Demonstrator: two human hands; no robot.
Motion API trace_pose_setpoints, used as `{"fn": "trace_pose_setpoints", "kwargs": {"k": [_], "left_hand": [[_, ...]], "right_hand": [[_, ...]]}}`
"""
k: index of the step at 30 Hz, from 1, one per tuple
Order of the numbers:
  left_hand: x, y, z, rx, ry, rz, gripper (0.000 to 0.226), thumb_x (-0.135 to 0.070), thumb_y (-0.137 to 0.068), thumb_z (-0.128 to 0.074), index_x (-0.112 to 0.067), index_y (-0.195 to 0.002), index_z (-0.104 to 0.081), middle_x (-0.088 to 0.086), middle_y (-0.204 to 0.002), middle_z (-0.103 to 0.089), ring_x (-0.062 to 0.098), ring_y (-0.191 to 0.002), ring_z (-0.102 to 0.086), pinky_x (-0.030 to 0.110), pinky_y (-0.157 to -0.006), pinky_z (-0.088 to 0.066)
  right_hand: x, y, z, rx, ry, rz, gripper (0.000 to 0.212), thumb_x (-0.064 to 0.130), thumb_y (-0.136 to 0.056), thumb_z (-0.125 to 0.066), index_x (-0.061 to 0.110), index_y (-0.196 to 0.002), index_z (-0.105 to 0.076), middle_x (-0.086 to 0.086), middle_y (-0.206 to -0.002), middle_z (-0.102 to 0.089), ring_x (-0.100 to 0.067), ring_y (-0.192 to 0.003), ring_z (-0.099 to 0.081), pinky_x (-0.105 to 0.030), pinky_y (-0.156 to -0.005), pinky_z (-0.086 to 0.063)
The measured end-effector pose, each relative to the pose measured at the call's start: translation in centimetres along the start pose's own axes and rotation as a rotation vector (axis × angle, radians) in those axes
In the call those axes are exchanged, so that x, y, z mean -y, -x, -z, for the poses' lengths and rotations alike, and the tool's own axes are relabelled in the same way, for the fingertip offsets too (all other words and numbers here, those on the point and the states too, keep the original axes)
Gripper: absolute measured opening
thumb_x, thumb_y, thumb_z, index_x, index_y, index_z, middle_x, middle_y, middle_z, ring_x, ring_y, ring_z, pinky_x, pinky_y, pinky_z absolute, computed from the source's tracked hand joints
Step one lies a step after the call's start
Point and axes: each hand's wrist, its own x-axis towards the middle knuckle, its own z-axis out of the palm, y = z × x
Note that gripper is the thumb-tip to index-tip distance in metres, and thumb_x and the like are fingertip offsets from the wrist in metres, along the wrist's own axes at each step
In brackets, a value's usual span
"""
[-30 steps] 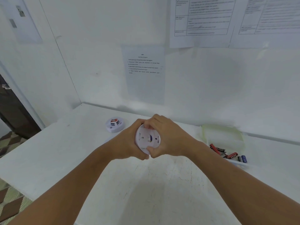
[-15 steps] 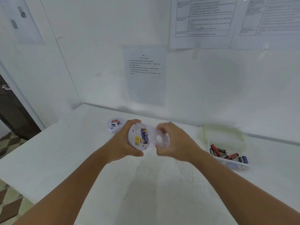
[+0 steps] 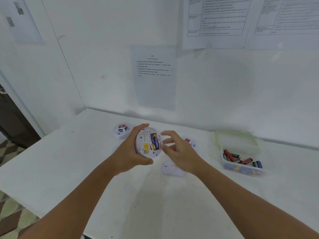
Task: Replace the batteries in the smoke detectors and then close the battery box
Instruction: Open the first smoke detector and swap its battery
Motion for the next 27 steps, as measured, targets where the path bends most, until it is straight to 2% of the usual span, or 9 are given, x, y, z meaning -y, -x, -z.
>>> {"fn": "trace_pose_setpoints", "kwargs": {"k": [2, 4, 7, 11, 13, 16, 20, 24, 27], "left_hand": [[-0.3, -0.1, -0.2, 0.004, 0.017, -0.012, 0.112, -0.004, -0.059, -0.09, -0.042, -0.148, -0.035, -0.026, -0.128, -0.055, 0.008, -0.125, -0.057, 0.034, -0.091, -0.061], [-0.6, -0.3, -0.2, 0.002, 0.042, -0.012, 0.12, 0.005, -0.064, -0.091, -0.042, -0.154, -0.026, -0.033, -0.123, -0.056, 0.002, -0.122, -0.059, 0.033, -0.089, -0.061], [-0.5, -0.4, -0.2, -0.024, 0.05, -0.033, 0.128, 0.011, -0.066, -0.089, -0.04, -0.158, -0.015, -0.041, -0.115, -0.057, -0.005, -0.118, -0.06, 0.03, -0.088, -0.061], [0.0, -0.2, -1.1, -0.071, 0.057, -0.09, 0.117, 0.013, -0.06, -0.092, -0.029, -0.151, -0.031, -0.014, -0.132, -0.056, 0.002, -0.119, -0.061, 0.026, -0.086, -0.06], [0.3, -0.3, -1.5, -0.073, 0.03, -0.13, 0.104, 0.016, -0.06, -0.09, -0.019, -0.143, -0.038, -0.005, -0.128, -0.057, 0.002, -0.114, -0.063, 0.02, -0.082, -0.058], [0.3, -0.4, -1.8, -0.056, 0.005, -0.162, 0.096, 0.021, -0.062, -0.087, -0.014, -0.139, -0.041, -0.003, -0.124, -0.059, 0.002, -0.109, -0.065, 0.018, -0.079, -0.057], [0.4, -0.7, -2.6, -0.008, 0.021, -0.163, 0.099, 0.018, -0.061, -0.089, -0.016, -0.141, -0.042, -0.002, -0.125, -0.063, 0.018, -0.113, -0.067, 0.029, -0.08, -0.061], [0.0, -1.2, -4.0, 0.006, 0.041, -0.143, 0.103, 0.014, -0.06, -0.091, -0.026, -0.141, -0.043, 0.001, -0.13, -0.06, 0.026, -0.118, -0.065, 0.041, -0.084, -0.063], [-1.0, -1.4, -5.3, 0.014, 0.071, -0.142, 0.103, 0.019, -0.061, -0.088, -0.026, -0.141, -0.042, 0.001, -0.131, -0.059, 0.022, -0.118, -0.065, 0.038, -0.085, -0.062]], "right_hand": [[1.8, -0.3, -0.2, -0.015, -0.132, -0.008, 0.03, 0.031, -0.105, -0.054, 0.045, -0.131, -0.048, 0.008, -0.113, -0.066, -0.008, -0.091, -0.071, -0.032, -0.076, -0.06], [2.4, -0.5, -0.4, -0.06, -0.113, 0.026, 0.027, 0.027, -0.105, -0.055, 0.042, -0.127, -0.052, 0.007, -0.114, -0.067, -0.008, -0.088, -0.073, -0.034, -0.074, -0.06], [2.5, -0.6, -0.5, -0.123, -0.084, 0.037, 0.027, 0.026, -0.104, -0.057, 0.041, -0.127, -0.057, 0.005, -0.12, -0.065, -0.004, -0.087, -0.073, -0.019, -0.068, -0.057], [2.5, -0.5, -0.6, -0.13, -0.065, 0.029, 0.028, 0.024, -0.102, -0.058, 0.04, -0.126, -0.059, 0.004, -0.121, -0.063, -0.005, -0.086, -0.073, -0.016, -0.067, -0.055], [2.5, -0.2, -0.4, -0.112, -0.029, 0.011, 0.03, 0.023, -0.1, -0.06, 0.04, -0.123, -0.059, 0.004, -0.119, -0.063, -0.007, -0.086, -0.074, -0.019, -0.068, -0.057], [2.8, 0.2, 0.2, -0.096, 0.018, -0.008, 0.031, 0.022, -0.094, -0.065, 0.041, -0.118, -0.059, 0.002, -0.116, -0.063, -0.009, -0.082, -0.074, -0.031, -0.068, -0.063], [2.8, 1.3, 1.2, -0.114, 0.008, -0.009, 0.029, 0.02, -0.09, -0.068, 0.037, -0.111, -0.056, -0.002, -0.11, -0.064, -0.011, -0.075, -0.073, -0.027, -0.06, -0.06], [2.0, 2.7, 2.0, -0.16, -0.017, 0.002, 0.027, 0.019, -0.094, -0.065, 0.035, -0.11, -0.049, 0.0, -0.105, -0.064, -0.012, -0.072, -0.072, -0.047, -0.056, -0.058], [1.0, 3.3, 2.8, -0.204, 0.007, 0.035, 0.032, 0.021, -0.097, -0.061, 0.04, -0.12, -0.049, 0.002, -0.107, -0.065, -0.009, -0.074, -0.072, -0.038, -0.064, -0.062]]}}
